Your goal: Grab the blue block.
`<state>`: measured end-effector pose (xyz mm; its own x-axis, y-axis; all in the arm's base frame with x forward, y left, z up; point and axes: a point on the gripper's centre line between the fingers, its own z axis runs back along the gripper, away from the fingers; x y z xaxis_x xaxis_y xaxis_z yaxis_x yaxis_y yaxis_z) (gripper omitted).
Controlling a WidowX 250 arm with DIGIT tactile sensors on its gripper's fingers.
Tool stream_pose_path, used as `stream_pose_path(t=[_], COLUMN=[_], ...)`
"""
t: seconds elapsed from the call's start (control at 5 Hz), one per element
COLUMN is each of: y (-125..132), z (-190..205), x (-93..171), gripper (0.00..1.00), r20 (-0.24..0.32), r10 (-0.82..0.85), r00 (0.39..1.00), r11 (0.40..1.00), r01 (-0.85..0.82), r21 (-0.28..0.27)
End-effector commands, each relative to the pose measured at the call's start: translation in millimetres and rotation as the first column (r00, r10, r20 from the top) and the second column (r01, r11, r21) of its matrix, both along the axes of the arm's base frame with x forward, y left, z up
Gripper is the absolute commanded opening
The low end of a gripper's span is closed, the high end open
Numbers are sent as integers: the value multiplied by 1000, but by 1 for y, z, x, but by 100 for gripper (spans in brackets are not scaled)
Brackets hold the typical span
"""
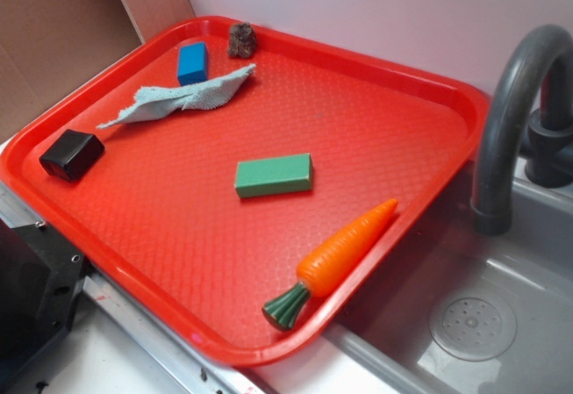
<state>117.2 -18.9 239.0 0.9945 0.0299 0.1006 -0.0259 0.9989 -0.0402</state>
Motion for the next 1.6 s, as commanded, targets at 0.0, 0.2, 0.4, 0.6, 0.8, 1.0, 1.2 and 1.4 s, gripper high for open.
stream_pose_path(t=[0.0,0.2,0.4,0.6,0.8,1.0,1.2,1.4], y=[33,53,69,84,104,122,129,136], z=[-11,-30,-53,-74,-97,-121,-139,-155], x=[28,42,63,81,108,130,146,157], gripper=[100,100,100,100,100,100,100,100], r20=[141,208,237,267,302,333,345,343], r10=[474,665,667,657,661,662,682,684], r00=[869,718,707,705,687,672,645,644], r11=[880,738,728,727,715,691,661,649], r01=[-474,-674,-685,-686,-698,-719,-745,-751], r21=[-32,-31,-6,22,21,75,85,116])
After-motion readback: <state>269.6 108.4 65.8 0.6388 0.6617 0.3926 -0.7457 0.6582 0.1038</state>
